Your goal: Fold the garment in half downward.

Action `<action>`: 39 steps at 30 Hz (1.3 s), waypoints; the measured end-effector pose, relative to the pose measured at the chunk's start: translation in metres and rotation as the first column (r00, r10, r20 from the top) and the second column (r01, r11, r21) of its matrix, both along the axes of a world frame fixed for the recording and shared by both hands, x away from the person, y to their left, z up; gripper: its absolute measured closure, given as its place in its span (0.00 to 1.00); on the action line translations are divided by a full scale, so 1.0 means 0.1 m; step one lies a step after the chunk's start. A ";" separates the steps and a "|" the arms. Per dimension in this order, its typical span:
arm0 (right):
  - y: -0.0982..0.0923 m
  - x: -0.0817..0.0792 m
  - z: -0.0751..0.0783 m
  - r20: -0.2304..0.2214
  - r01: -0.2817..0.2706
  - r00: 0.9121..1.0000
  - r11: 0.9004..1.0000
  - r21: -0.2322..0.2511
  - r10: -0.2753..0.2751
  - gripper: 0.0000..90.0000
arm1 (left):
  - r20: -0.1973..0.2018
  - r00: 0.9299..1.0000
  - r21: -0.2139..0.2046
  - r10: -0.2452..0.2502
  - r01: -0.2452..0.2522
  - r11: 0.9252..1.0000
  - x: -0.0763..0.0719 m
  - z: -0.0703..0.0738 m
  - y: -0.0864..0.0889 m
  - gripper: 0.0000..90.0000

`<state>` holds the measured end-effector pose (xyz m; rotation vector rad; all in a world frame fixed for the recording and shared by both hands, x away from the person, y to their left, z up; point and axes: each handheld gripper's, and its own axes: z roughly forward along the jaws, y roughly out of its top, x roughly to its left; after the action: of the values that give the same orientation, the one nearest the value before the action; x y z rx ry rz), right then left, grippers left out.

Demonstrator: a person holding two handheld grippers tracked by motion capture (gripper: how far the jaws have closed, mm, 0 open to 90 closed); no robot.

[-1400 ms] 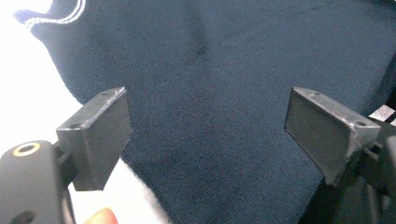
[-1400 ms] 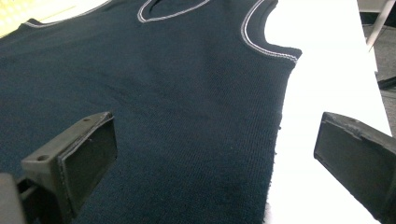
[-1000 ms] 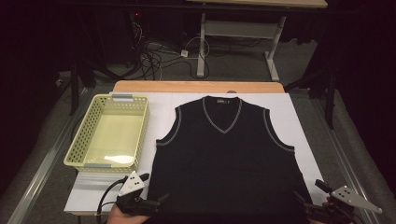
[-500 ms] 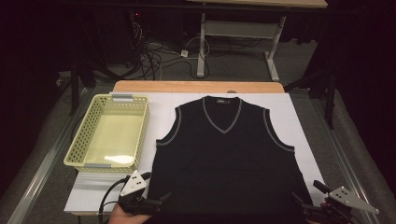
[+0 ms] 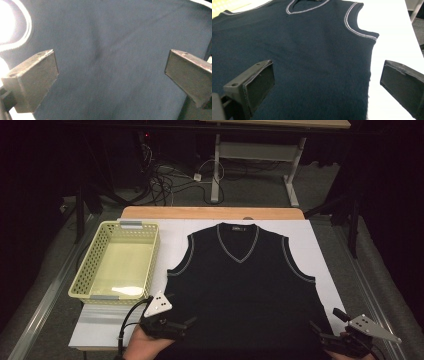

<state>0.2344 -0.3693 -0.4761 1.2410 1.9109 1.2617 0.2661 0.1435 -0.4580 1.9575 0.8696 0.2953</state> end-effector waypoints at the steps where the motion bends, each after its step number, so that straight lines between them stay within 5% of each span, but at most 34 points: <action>1: 0.01 0.02 0.00 0.002 0.001 1.000 1.000 -0.002 -0.001 0.00 | 0.001 1.000 -0.011 -0.003 0.003 1.000 0.03 0.02 -0.02 0.00; 15: 0.13 0.23 0.28 0.053 -0.012 0.999 1.000 -0.007 0.013 0.00 | 0.022 1.000 -0.026 -0.018 0.019 0.999 0.52 0.32 -0.33 0.00; 27: 0.15 0.76 0.48 0.023 -0.021 1.000 0.999 -0.026 0.022 0.00 | 0.030 0.999 -0.018 0.036 -0.035 0.999 1.11 0.66 -0.41 0.00; 33: 0.24 1.15 0.49 0.004 -0.010 1.000 1.000 -0.024 0.010 0.06 | -0.046 0.995 -0.031 0.088 -0.090 0.996 1.41 0.58 -0.44 0.00; 39: 0.27 1.54 0.43 -0.069 0.021 0.997 0.999 -0.038 -0.023 0.38 | -0.125 0.981 0.029 0.148 -0.146 0.989 1.72 0.32 -0.42 0.13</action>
<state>0.3887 -0.3426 -0.4334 1.2990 1.9549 1.1811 0.4380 0.1016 -0.4261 1.9502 1.1011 0.2680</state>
